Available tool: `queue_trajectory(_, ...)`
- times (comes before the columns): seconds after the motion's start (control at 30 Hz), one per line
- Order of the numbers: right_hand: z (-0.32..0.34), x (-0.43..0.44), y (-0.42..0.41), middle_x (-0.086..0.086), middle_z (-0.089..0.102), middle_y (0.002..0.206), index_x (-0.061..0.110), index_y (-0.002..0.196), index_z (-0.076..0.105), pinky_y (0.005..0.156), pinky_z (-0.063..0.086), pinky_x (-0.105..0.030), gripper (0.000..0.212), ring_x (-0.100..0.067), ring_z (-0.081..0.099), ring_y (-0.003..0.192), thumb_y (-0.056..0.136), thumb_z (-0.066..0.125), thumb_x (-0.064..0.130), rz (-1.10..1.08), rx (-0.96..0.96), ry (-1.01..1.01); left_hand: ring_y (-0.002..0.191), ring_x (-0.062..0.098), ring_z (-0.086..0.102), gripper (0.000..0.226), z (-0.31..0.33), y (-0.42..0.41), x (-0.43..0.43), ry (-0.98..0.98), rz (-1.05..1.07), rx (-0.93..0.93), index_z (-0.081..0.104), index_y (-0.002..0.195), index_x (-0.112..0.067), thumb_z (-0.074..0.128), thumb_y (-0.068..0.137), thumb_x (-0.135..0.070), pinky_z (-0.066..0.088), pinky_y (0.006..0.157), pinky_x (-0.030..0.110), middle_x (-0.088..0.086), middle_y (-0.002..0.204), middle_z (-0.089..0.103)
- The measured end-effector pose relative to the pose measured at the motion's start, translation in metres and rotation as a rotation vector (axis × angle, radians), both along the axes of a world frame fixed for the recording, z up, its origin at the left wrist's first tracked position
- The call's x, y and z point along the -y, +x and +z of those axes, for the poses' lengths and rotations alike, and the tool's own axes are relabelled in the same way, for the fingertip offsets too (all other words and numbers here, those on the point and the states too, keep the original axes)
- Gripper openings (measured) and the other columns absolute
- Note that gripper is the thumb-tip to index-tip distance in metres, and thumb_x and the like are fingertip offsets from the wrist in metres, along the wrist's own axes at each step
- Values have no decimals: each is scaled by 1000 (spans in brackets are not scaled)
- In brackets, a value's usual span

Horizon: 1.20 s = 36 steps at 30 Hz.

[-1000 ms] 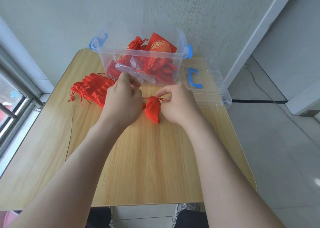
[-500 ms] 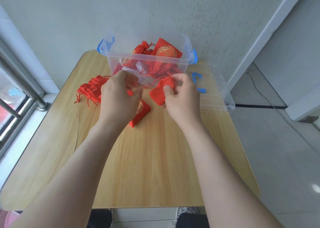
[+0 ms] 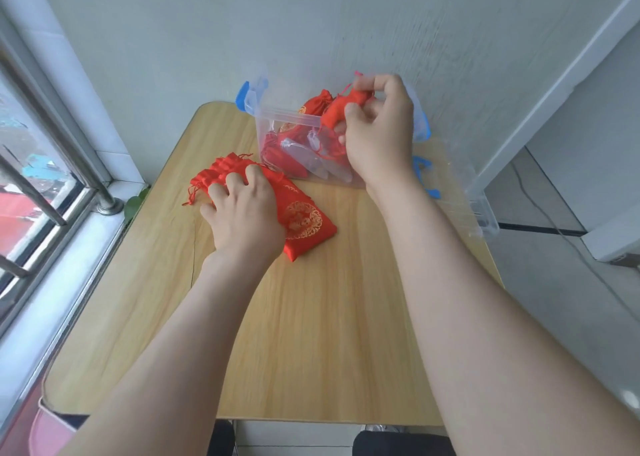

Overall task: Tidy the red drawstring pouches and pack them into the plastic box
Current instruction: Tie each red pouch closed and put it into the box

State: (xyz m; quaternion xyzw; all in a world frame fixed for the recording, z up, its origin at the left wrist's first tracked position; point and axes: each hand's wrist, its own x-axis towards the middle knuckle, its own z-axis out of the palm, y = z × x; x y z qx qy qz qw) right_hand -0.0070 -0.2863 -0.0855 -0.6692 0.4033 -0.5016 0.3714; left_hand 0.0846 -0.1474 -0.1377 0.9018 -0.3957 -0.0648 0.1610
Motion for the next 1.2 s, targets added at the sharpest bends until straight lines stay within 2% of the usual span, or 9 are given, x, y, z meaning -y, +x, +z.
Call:
queue_trajectory(0.2,15,18,30,-13,77,97,29,102,59,75,63,-45,26,-28,77,80,87,55,9,-11,-32,9,107,41,54,46,0,4,1,-173,-4,-137,47,124,-8,72,85,-2,43,84,43,14,116,45)
queue_trajectory(0.33,25,19,24,-1,75,110,22,122,71,81,44,-18,36,-17,68,110,93,60,3,-107,-374,-36,98,28,48,59,4,1,2,-286,-33,-276,50,134,-16,66,81,3,40,80,37,9,118,51)
queue_trajectory(0.47,25,9,10,-2,77,105,20,112,80,76,45,-19,35,-17,70,102,91,59,3,-191,-465,-129,107,29,59,54,9,-1,4,-384,-19,-381,58,129,-18,65,78,-3,53,84,44,0,111,63)
queue_trajectory(0.63,8,-21,-15,9,76,91,24,96,80,88,57,-31,34,-13,71,91,82,59,1,-185,-383,-105,112,27,64,46,18,-11,4,-486,-27,-586,60,127,-26,63,82,-17,58,95,50,-2,118,68)
queue_trajectory(0.77,-7,-49,-43,9,74,97,25,109,76,94,57,-35,32,-13,71,96,89,61,6,-101,-353,157,101,22,69,37,19,-17,7,-553,-53,-717,59,122,-26,62,90,-10,57,77,39,0,113,71)
queue_trajectory(0.87,-20,-66,-56,13,72,106,30,122,70,94,60,-46,33,-23,75,97,93,60,17,-49,-296,312,89,31,74,23,23,-23,5,-603,-75,-766,68,111,-20,67,92,-7,62,75,49,8,100,77)
queue_trajectory(0.97,-29,-81,-66,15,68,113,33,139,56,86,63,-50,43,-25,77,92,97,57,27,-26,-256,362,95,40,74,11,24,-27,3,-619,-123,-823,75,98,-17,70,91,-10,61,87,61,14,97,78)
queue_trajectory(1.03,-28,-87,-73,9,68,115,32,145,48,67,61,-37,42,-17,76,74,103,54,24,-17,-115,458,98,41,73,10,25,-31,2,-628,-134,-869,77,97,-16,69,93,-12,59,91,63,15,98,79)
queue_trajectory(1.2,-22,-97,-77,1,75,92,22,122,67,48,47,-27,21,-17,66,55,108,54,11,31,213,639,92,37,74,25,27,-41,5,-615,-162,-925,80,95,-20,56,97,-10,57,94,57,16,101,79)
